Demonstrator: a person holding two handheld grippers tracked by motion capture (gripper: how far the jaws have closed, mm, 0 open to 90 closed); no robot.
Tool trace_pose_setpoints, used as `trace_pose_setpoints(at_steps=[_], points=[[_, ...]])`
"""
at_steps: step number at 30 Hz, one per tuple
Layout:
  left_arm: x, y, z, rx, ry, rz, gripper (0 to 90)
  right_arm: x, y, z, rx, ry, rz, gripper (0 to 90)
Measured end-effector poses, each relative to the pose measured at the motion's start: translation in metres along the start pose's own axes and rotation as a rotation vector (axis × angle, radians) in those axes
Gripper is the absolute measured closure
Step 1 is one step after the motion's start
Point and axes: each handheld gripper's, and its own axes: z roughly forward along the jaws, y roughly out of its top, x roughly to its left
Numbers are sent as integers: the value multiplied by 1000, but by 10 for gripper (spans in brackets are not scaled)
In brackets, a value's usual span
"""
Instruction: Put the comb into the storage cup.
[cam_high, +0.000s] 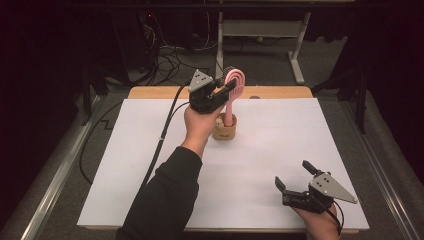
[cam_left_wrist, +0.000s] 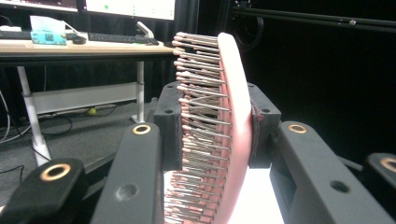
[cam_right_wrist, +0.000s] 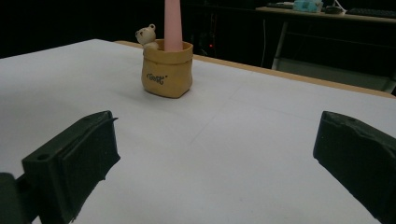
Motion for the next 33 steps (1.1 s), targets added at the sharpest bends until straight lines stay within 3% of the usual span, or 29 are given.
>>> trace_pose_setpoints(at_steps=[33], points=[[2,-20,11,17,-5,-7,643,1,0,0,-1,-4,1,0]])
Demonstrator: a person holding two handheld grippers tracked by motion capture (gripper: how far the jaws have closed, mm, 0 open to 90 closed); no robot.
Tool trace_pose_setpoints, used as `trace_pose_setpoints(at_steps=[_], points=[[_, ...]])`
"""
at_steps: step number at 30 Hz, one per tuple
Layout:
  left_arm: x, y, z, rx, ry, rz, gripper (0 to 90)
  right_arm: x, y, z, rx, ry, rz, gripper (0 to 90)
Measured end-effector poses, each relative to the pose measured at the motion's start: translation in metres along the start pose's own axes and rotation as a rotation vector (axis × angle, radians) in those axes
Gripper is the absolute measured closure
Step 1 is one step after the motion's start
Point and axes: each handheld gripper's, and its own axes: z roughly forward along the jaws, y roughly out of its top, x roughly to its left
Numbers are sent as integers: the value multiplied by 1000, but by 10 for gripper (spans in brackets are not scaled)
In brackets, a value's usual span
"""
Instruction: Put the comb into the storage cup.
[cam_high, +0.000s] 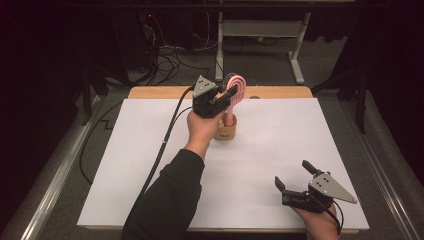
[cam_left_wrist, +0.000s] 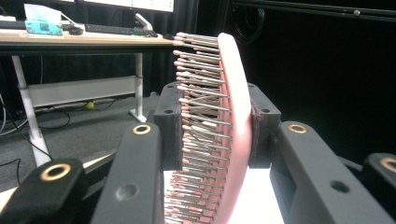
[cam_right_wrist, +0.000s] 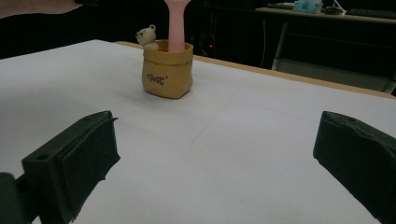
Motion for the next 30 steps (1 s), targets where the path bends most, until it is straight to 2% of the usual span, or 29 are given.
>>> trace_pose_setpoints(at_steps=[17,30], points=[[-1,-7,4,23,-12,3,643,-1,0,0,-2,-2,1,1],[7,-17,3,28,-8,-36,641,0,0,0,0,-2,2,1]])
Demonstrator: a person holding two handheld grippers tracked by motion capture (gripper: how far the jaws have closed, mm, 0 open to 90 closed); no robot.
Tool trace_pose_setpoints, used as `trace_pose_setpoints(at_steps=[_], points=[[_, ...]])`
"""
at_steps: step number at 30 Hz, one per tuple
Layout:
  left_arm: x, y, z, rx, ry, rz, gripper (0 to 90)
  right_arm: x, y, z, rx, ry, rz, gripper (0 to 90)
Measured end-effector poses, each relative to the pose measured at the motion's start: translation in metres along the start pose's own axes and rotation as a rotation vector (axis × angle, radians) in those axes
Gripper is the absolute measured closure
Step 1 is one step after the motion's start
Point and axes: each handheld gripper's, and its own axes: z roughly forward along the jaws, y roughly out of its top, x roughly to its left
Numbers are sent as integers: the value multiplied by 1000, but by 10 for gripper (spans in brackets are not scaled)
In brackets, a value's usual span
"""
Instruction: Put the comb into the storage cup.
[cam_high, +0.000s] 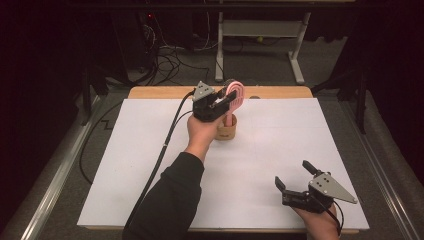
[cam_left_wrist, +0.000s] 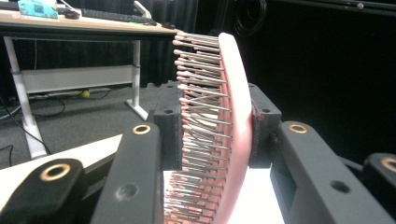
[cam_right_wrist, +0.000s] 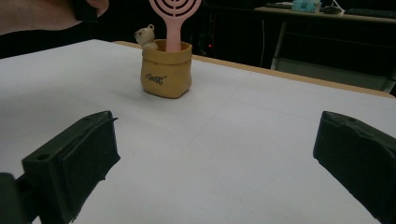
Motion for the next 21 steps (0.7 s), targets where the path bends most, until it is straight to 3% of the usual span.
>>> trace_pose_setpoints(at_steps=[21], points=[[3,3,-2,27,10,10,628,2,0,1,4,-1,-8,1]])
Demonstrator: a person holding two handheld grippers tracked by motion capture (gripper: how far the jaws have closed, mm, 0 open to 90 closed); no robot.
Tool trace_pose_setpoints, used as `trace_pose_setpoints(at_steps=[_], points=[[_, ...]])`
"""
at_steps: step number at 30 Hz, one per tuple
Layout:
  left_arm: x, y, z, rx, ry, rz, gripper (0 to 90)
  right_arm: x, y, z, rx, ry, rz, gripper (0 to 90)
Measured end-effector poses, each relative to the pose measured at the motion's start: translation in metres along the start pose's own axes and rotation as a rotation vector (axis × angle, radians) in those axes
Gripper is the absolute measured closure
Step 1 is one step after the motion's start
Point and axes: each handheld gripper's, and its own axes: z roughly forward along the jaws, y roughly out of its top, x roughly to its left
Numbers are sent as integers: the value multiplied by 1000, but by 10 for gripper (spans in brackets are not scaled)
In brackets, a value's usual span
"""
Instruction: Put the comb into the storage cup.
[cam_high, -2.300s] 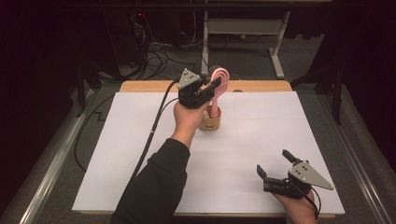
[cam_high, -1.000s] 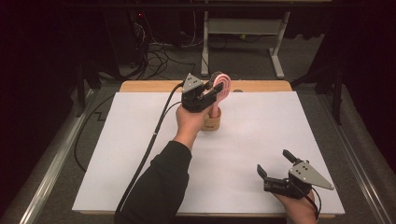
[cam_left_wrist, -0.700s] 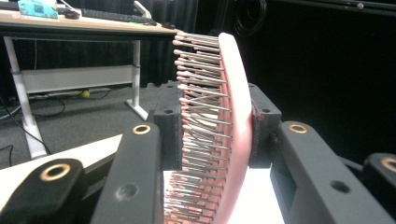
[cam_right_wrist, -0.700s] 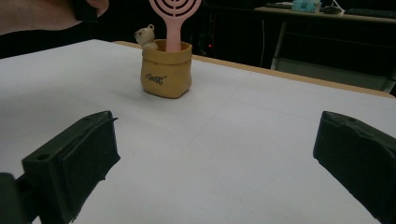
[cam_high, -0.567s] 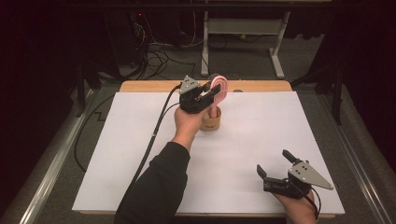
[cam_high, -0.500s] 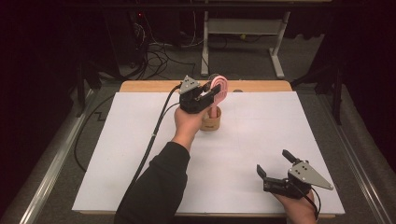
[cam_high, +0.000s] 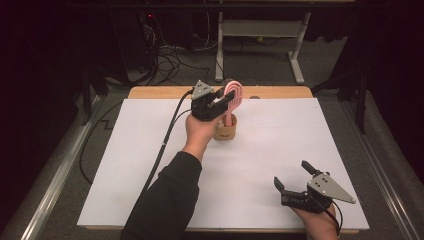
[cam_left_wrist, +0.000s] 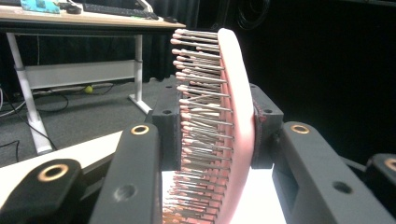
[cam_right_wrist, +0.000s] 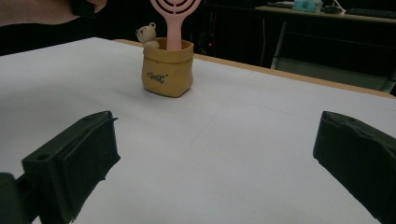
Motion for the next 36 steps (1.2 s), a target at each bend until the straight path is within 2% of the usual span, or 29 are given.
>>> trace_pose_setpoints(at_steps=[14,22,25,26,36], points=[[3,2,-4,13,24,26,614,0,0,0,1,-1,1,1],[0,3,-4,2,46,47,582,0,0,0,4,-1,-1,1],[-1,4,-4,0,47,47,577,1,0,0,5,-4,-3,1],[-1,3,-4,2,48,45,543,1,0,0,5,-4,-3,1],[-4,1,-1,4,35,41,544,1,0,0,8,-2,-3,1]])
